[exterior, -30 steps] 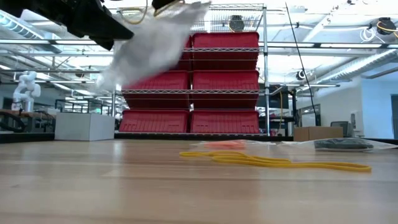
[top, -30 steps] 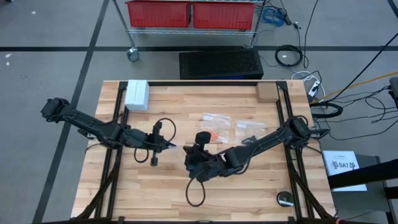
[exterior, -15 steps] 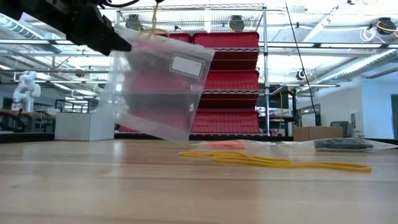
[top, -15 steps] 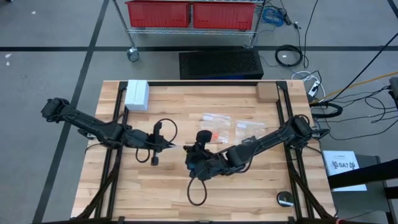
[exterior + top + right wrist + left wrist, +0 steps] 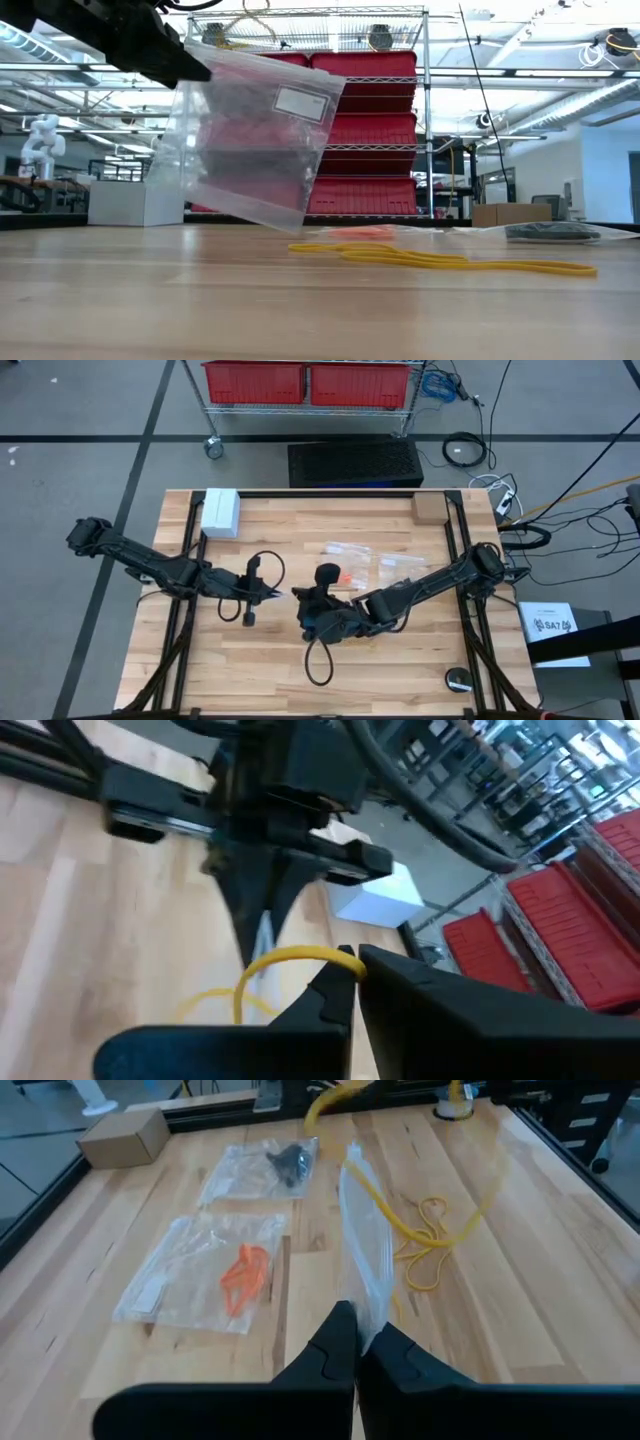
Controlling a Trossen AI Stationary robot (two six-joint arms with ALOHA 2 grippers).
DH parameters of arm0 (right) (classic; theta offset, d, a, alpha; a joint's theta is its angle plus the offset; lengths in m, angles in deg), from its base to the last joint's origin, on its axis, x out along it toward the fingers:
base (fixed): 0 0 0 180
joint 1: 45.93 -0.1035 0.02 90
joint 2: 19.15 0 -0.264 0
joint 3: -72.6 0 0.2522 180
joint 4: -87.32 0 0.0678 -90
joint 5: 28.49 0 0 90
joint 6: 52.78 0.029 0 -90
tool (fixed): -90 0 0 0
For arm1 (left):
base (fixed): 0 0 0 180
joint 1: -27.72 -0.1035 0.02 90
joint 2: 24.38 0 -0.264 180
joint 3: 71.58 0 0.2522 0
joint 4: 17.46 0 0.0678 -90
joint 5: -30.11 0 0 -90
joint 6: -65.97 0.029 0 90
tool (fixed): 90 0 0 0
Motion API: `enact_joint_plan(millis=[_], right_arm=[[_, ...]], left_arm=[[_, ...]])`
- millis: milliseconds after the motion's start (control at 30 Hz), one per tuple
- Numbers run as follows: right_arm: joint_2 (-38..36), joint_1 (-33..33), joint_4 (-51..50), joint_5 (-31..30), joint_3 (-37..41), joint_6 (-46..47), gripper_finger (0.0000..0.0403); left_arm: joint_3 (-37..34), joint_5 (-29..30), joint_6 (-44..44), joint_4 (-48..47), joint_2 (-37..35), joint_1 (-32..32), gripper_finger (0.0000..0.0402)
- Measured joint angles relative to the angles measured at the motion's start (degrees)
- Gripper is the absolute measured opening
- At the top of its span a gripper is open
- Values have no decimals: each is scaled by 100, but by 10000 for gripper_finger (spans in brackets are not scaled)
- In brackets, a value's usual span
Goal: Sort rubber bands
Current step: Put the yellow rubber band into the transparent zip bag
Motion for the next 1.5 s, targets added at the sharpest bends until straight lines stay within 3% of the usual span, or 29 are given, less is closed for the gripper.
enact_joint_plan(millis=[300, 500, 767, 1500], right_arm=[[-3, 59, 125, -259, 0, -739, 1], [-3, 27, 679, -737, 0, -1598, 0], [-3, 11, 1015, -774, 0, -2911, 0], [8, 31, 1390, -990, 0, -4920, 0]], left_arm=[[0, 0, 1, -5, 0, 0, 0], [0, 0, 1, -27, 0, 0, 0], [2, 0, 0, -28, 0, 0, 0], [7, -123, -3, -32, 0, -1, 0]])
